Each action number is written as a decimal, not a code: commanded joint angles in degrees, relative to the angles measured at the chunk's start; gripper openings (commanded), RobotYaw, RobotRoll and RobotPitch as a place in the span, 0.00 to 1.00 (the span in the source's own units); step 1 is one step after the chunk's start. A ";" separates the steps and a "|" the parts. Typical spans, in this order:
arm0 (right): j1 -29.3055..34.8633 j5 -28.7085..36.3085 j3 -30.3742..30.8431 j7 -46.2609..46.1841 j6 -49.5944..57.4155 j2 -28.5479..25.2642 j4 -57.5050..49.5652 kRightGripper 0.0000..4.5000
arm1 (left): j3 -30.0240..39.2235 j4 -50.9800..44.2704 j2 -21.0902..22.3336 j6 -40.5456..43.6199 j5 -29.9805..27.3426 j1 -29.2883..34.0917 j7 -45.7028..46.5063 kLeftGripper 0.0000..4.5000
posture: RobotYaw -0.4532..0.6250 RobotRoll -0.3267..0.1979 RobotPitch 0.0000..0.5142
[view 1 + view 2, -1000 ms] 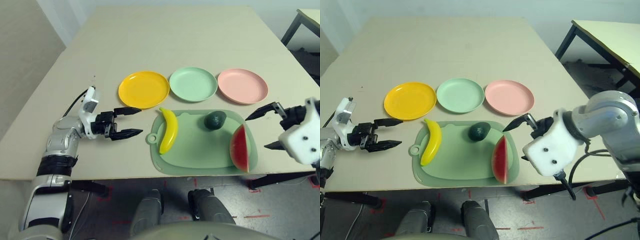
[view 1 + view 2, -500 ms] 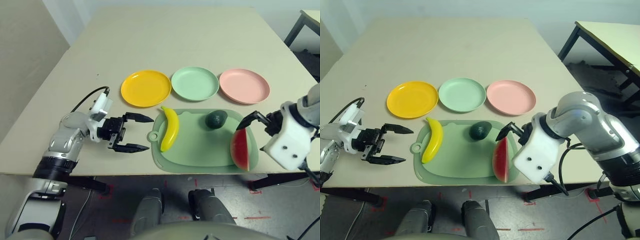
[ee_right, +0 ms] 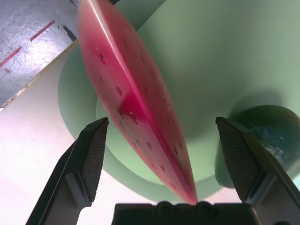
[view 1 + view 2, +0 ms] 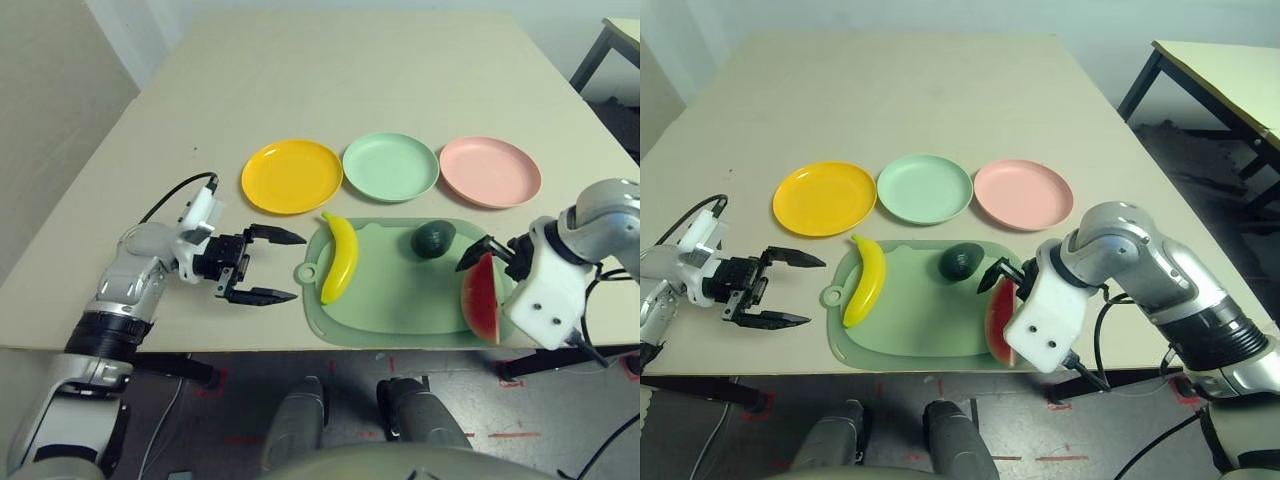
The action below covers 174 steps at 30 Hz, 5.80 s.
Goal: Place the fruits into color-matched plates.
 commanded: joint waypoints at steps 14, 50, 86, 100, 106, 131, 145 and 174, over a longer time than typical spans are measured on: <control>3.06 -0.79 2.27 -0.93 1.40 1.15 -0.50 0.76 | 2.06 0.94 -0.94 -1.86 2.94 -0.17 -0.24 1.00 | 0.42 0.62 0.25; -0.85 8.28 0.24 3.33 15.90 -4.83 -5.79 0.37 | 1.87 3.68 -2.79 -4.41 4.93 -1.54 -0.24 1.00 | 0.40 0.62 0.19; -3.97 -6.71 3.29 -0.34 10.41 6.18 10.64 0.99 | 3.66 -0.90 -1.55 -2.03 4.71 1.72 -0.24 1.00 | 0.41 0.62 0.23; -1.87 -7.10 3.32 1.43 15.46 5.22 7.60 0.46 | 4.99 0.04 -1.11 -2.02 5.04 0.97 -0.24 1.00 | 0.41 0.62 0.24; -1.58 -4.39 2.26 2.52 19.49 5.06 3.72 0.46 | 4.67 0.11 -1.20 -1.83 5.17 0.80 -0.24 1.00 | 0.40 0.62 0.24; -41.28 -24.40 11.35 -21.59 7.62 20.22 66.66 0.46 | 7.04 -13.78 -7.62 23.61 9.53 -7.21 33.77 1.00 | 0.45 0.62 0.23; -42.09 -35.15 15.23 -41.22 8.86 24.07 80.07 0.63 | 7.27 -18.20 -5.81 25.22 9.41 -4.60 33.82 1.00 | 0.47 0.62 0.25; -32.64 1.05 8.20 3.33 13.12 16.48 29.01 1.00 | 4.44 -10.50 -1.83 19.79 6.75 -4.82 9.66 1.00 | 0.41 0.62 0.27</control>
